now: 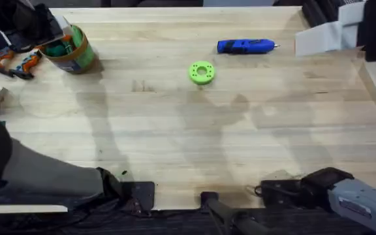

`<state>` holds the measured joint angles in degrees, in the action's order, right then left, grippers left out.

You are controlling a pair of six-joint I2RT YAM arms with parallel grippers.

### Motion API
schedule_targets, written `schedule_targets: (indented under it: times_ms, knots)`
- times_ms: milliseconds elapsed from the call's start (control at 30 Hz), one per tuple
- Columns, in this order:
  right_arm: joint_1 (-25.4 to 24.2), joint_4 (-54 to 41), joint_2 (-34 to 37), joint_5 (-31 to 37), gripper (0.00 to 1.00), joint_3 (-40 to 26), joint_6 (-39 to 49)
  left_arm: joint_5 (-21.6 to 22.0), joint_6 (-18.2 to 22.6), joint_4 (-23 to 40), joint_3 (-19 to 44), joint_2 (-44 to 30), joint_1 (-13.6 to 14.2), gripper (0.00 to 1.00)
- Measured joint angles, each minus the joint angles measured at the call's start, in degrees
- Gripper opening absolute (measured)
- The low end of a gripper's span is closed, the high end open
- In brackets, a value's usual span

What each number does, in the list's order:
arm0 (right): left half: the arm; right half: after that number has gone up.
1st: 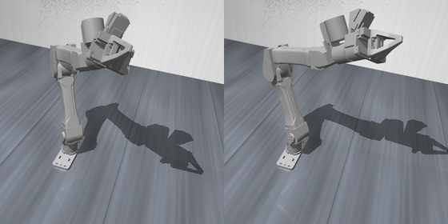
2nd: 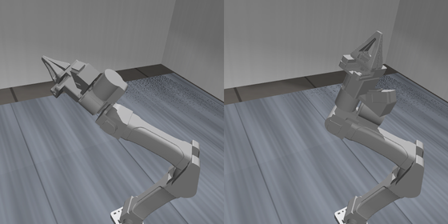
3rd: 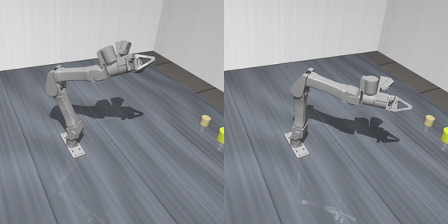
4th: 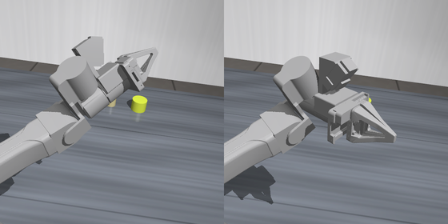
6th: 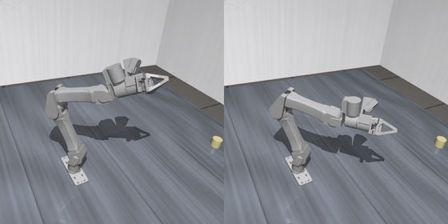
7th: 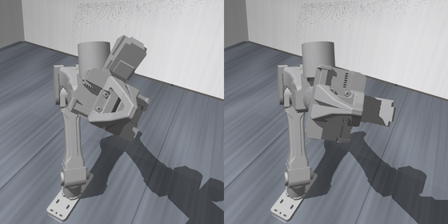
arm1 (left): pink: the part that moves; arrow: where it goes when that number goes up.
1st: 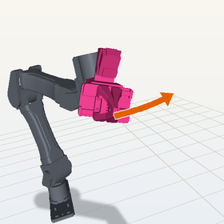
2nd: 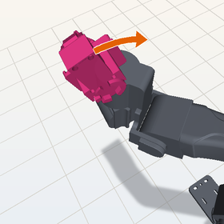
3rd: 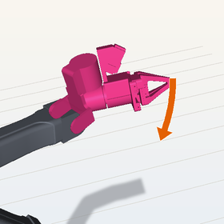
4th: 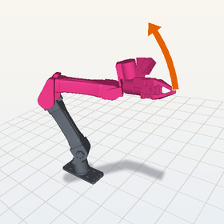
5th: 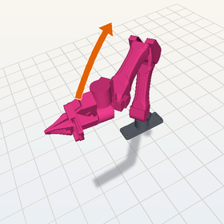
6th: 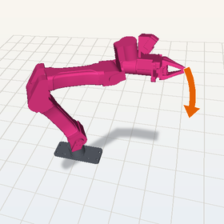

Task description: Pick up the gripper from the table and insert it into the empty holder that is missing its gripper. Then pick up a screw, insert it into the mounting hole, and use the screwdriver to tighten it. Finally, clean up the table by picking up the vegetable and placing it into the bucket.

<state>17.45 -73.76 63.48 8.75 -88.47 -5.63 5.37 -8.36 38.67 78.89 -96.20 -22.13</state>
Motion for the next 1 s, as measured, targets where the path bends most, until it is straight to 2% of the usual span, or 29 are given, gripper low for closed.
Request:
schedule_targets:
  times_ms: [67,200,467,633,700,767,800,833,1000]
  knots:
    - [0.0,0.0,0.0,0.0,0.993,0.0,0.0,-1.2,0.0,2.0,0.0,1.5,0.0,0.559]
    - [0.0,0.0,0.0,0.0,0.993,0.0,0.0,-4.3,2.1,6.8,0.0,7.4,0.0,0.643]
    - [0.0,0.0,0.0,0.0,0.993,0.0,0.0,-15.0,9.7,24.7,0.0,24.6,0.0,0.665]
    - [0.0,0.0,0.0,0.0,0.993,0.0,0.0,-20.6,13.3,32.4,0.0,35.4,0.0,0.687]
    - [0.0,0.0,0.0,0.0,0.994,0.0,0.0,-21.9,14.1,34.3,0.0,39.8,0.0,0.729]
    - [0.0,0.0,0.0,0.0,0.993,0.0,0.0,-22.8,14.6,35.8,0.0,44.3,0.0,0.842]
    - [0.0,0.0,0.0,0.0,0.993,0.0,0.0,-23.1,14.8,36.4,0.0,46.3,0.0,0.944]
    - [0.0,0.0,0.0,0.0,0.993,0.0,0.0,-23.4,15.0,37.0,0.0,48.3,0.0,0.974]
    - [0.0,0.0,0.0,0.0,0.994,0.0,0.0,-24.0,16.5,38.1,0.0,56.4,0.0,0.986]
